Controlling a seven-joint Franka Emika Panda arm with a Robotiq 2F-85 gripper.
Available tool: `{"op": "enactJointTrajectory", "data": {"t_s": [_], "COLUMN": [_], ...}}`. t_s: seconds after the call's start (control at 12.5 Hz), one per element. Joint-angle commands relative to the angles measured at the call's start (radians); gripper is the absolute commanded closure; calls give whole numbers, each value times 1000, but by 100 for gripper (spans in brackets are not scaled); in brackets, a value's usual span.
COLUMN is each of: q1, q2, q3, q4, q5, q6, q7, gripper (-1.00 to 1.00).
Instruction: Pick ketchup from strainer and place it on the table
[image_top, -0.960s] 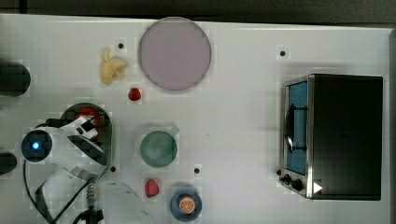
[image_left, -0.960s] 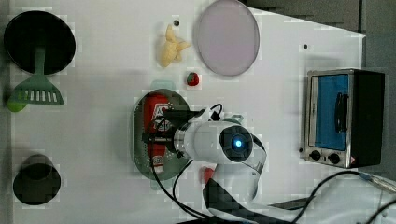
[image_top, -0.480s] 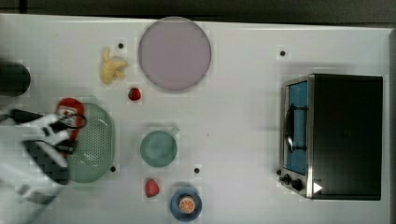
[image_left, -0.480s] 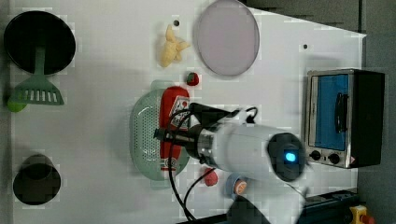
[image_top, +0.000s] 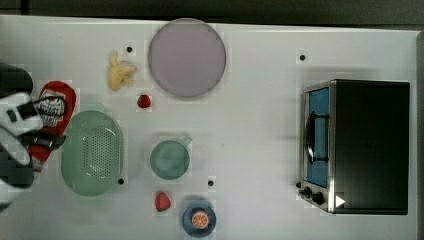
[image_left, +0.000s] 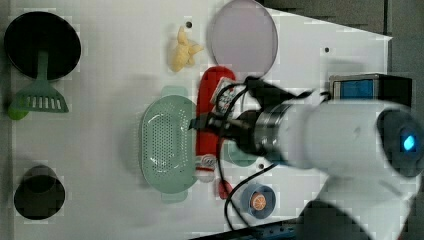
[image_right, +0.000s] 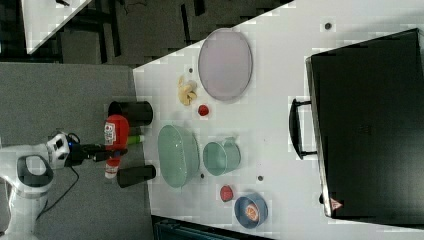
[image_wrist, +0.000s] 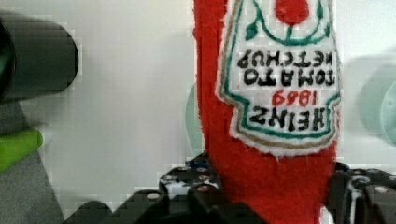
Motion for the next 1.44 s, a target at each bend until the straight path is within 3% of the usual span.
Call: {"op": "enactJointTrajectory", "data": {"t_s": [0.08,0.64,0.96,1.44], "q1": [-99,-148,-177,-234], "q2": [51,62,59,24], "q3": [-107,-384,-457,-468], "q4": [86,111,87,-140], "q5": [-5,-55,-55,-52], "q6": [-88,-86,-85,136], "q7": [-121,-385,-520,-531], "gripper": [-21,-21,-21,-21]}}
